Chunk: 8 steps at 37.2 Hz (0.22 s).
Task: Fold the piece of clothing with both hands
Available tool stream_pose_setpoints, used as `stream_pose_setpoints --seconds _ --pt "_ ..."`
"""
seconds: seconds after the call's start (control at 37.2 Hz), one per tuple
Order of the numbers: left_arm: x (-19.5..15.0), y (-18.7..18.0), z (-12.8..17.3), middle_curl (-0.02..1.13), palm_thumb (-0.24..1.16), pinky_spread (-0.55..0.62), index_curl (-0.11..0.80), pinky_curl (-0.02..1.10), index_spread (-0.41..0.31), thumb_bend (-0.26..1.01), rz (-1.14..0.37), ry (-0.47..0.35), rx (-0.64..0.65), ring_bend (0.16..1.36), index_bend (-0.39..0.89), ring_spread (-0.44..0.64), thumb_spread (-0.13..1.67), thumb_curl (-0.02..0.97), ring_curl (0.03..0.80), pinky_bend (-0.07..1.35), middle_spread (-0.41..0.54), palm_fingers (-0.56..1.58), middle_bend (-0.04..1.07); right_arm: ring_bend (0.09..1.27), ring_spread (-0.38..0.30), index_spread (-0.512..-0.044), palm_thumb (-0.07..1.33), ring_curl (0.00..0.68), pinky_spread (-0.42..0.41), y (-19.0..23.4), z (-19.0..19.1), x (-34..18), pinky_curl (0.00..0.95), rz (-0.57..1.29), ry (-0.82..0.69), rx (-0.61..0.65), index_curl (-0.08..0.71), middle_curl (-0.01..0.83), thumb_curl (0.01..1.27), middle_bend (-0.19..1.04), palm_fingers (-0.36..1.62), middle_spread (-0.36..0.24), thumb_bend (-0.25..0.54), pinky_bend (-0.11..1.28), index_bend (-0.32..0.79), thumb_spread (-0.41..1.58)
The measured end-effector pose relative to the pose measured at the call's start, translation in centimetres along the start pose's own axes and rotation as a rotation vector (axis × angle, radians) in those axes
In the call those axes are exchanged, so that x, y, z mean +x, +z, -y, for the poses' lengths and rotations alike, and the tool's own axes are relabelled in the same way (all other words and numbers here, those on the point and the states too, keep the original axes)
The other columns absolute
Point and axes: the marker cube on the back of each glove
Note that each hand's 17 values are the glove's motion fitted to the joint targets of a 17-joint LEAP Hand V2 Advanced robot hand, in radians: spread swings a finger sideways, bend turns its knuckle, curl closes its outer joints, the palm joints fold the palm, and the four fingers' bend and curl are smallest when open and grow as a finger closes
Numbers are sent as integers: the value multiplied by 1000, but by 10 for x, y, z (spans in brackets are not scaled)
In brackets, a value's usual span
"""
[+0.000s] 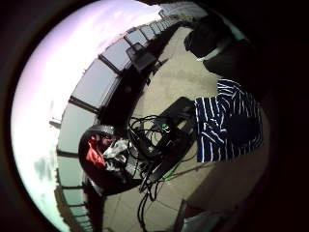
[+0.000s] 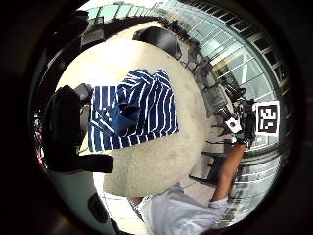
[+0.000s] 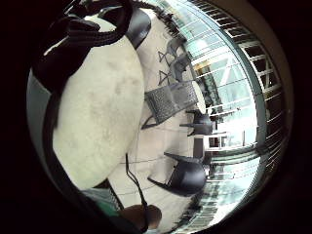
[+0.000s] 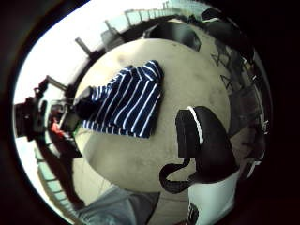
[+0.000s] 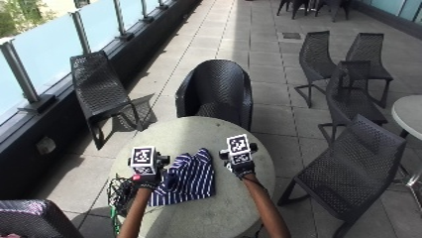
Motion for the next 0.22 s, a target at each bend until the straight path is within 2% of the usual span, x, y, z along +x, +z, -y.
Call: stream_pose_setpoints --seconds 0.22 --pt "14 -19 -9 346 585 281 320 374 -91 123 23 31 33 598 123 48 1523 304 344 517 -48 507 183 371 -68 -378 698 335 132 -2 -21 49 339 97 152 -14 288 364 380 190 502 -154 -17 545 141 1210"
